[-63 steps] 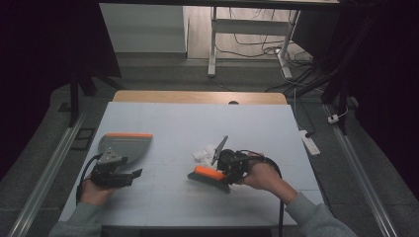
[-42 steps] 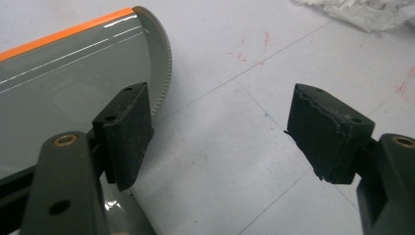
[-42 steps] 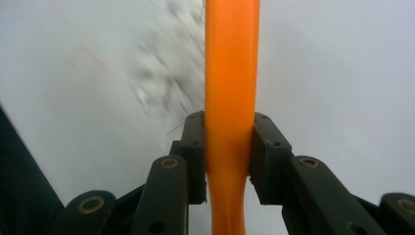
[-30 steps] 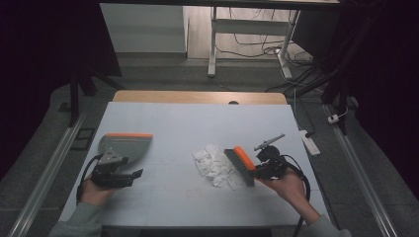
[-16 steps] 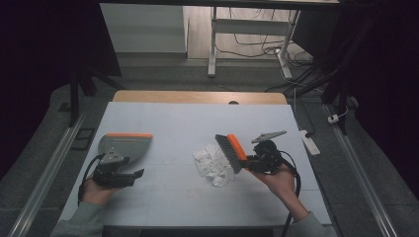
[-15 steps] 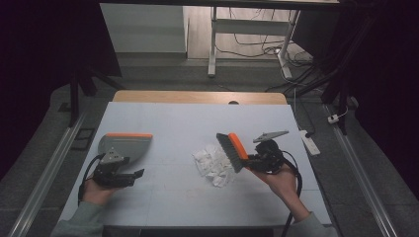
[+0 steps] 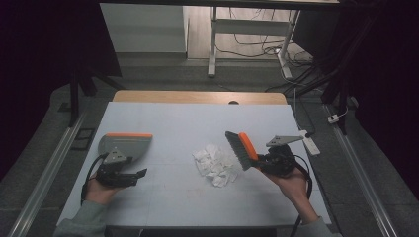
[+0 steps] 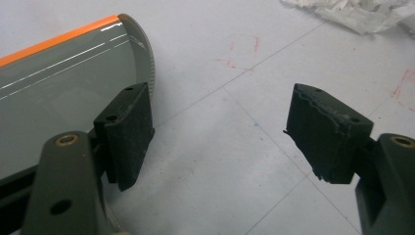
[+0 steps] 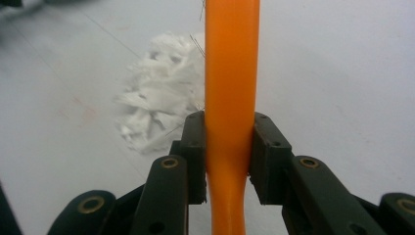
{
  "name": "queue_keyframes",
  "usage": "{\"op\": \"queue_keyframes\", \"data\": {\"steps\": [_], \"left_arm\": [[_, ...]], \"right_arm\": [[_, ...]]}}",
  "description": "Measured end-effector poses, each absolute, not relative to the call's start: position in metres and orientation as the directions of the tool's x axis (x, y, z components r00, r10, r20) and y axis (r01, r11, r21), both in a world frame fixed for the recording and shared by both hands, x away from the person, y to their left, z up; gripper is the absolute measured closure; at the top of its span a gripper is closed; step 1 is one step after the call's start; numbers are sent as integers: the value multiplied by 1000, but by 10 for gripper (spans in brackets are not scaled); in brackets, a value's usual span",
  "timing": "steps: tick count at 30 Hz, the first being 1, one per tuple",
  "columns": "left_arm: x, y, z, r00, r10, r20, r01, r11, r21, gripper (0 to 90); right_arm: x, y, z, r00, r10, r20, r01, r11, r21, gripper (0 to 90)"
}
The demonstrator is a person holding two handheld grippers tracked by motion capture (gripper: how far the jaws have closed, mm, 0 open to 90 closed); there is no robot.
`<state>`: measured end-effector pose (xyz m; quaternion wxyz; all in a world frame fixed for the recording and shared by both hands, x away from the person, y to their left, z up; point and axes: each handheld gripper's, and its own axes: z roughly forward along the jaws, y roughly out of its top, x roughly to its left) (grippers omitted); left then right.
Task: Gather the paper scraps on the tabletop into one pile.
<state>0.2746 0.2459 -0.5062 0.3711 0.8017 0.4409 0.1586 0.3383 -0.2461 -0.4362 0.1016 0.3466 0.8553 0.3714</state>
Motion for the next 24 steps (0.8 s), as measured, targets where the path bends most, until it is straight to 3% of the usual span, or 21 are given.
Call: {"op": "queue_keyframes", "data": {"steps": [24], "left_arm": [[260,238,-503,586,807,-72,557,-336,760,265]], "right_arm": [[309,-297,-465,-663,749,14,495,423,759,705]]}}
